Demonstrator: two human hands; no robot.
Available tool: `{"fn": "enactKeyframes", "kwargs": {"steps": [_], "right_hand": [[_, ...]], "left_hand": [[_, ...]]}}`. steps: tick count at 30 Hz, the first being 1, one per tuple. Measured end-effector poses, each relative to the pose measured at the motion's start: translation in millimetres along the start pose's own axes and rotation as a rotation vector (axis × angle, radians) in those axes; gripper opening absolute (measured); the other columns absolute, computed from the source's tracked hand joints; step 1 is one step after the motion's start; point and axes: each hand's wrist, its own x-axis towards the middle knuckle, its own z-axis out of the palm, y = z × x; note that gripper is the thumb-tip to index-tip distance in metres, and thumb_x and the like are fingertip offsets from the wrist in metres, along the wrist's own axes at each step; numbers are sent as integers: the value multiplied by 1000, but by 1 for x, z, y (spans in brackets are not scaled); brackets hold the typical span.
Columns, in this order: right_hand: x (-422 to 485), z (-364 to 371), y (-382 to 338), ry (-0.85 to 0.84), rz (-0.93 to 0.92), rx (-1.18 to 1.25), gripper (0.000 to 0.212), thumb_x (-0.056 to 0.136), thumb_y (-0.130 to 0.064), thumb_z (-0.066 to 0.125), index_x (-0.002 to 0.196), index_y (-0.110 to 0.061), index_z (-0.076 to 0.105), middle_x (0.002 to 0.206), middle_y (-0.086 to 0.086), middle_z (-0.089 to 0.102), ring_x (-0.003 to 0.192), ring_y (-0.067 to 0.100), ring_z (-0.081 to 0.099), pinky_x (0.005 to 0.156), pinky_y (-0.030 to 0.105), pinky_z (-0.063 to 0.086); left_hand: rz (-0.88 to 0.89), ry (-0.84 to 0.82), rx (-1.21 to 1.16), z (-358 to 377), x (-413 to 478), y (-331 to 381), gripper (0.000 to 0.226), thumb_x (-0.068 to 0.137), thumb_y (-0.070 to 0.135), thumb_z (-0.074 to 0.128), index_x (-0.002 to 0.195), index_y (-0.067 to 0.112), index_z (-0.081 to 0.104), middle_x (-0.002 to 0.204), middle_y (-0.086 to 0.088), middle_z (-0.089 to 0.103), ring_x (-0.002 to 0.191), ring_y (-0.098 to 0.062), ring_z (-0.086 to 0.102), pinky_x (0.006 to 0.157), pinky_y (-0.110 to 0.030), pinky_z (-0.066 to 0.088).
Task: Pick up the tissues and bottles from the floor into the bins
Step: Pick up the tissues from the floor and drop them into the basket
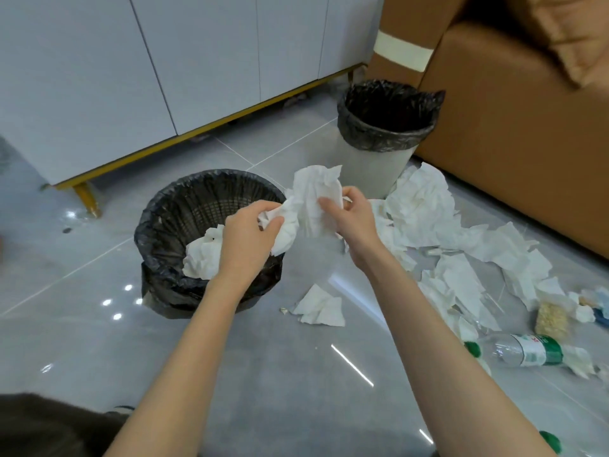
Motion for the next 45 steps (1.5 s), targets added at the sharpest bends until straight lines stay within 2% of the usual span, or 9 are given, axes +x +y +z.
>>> {"fn": "enactKeyframes", "kwargs": {"steps": [4, 9, 13, 18, 23, 27, 32, 38, 45], "right_hand": [[-1, 53, -9, -212, -24, -73, 16, 94, -15, 56, 109, -13, 51, 98, -2, 61, 84, 8, 59, 68, 18, 51], [-2, 86, 4, -452, 48, -219, 38, 94, -22, 58, 130, -17, 48, 128, 2, 57, 108, 13, 57, 83, 22, 47], [-1, 82, 18, -330, 13, -213, 42, 91, -22, 62, 131, -15, 51, 131, 2, 56, 113, 13, 57, 97, 28, 47], [1, 50, 29, -111, -27, -124, 18, 91, -15, 59, 107, -20, 63, 108, 1, 67, 93, 16, 66, 89, 33, 54], [-3, -3, 50, -10, 170, -104, 19, 93, -14, 58, 111, -11, 60, 99, 4, 64, 83, 15, 63, 81, 27, 55], [-13, -39, 95, -15, 353, -245, 17, 92, -10, 57, 108, -10, 62, 100, 7, 63, 79, 18, 60, 79, 32, 52], [-37, -56, 143, -135, 431, -454, 26, 89, -9, 53, 112, -12, 65, 104, 2, 64, 86, 15, 57, 72, 24, 46], [-56, -47, 180, -364, 331, -749, 39, 91, -13, 51, 129, -14, 57, 138, 3, 51, 127, 22, 47, 103, 26, 36], [-72, -42, 210, -567, 213, -1056, 42, 90, -25, 56, 130, -14, 50, 146, 1, 36, 127, 30, 34, 100, 38, 39]], "left_hand": [[-103, 86, 86, -33, 2, -29, 23, 91, 18, 59, 112, 19, 66, 106, 2, 68, 84, -13, 58, 76, -26, 45], [-241, 18, 143, -47, 7, -61, 37, 94, 21, 56, 130, 18, 54, 130, -6, 58, 110, -21, 56, 89, -27, 41], [-269, -54, 146, -44, 9, -72, 52, 96, 27, 50, 145, 19, 34, 153, -9, 30, 142, -22, 25, 113, -37, 25], [-186, 51, 83, -37, 10, -53, 45, 98, 23, 48, 142, 18, 40, 145, -6, 42, 132, -20, 40, 106, -32, 33], [-22, 34, 29, -8, 8, -21, 35, 96, 17, 49, 131, 19, 51, 122, 0, 59, 111, -15, 54, 91, -24, 40], [71, -65, 10, 27, -2, -1, 34, 94, 16, 49, 127, 22, 54, 116, 3, 61, 102, -16, 57, 90, -34, 47], [86, -239, 33, 70, -25, -10, 36, 95, 18, 45, 130, 25, 52, 119, 5, 59, 102, -14, 58, 90, -34, 47], [-139, -451, 95, 108, -52, -62, 36, 93, 16, 50, 128, 22, 54, 117, 2, 63, 98, -18, 61, 89, -39, 50], [-291, -570, 186, 132, -78, -104, 40, 92, 14, 52, 132, 17, 51, 127, -4, 59, 114, -24, 57, 96, -34, 45]]}}
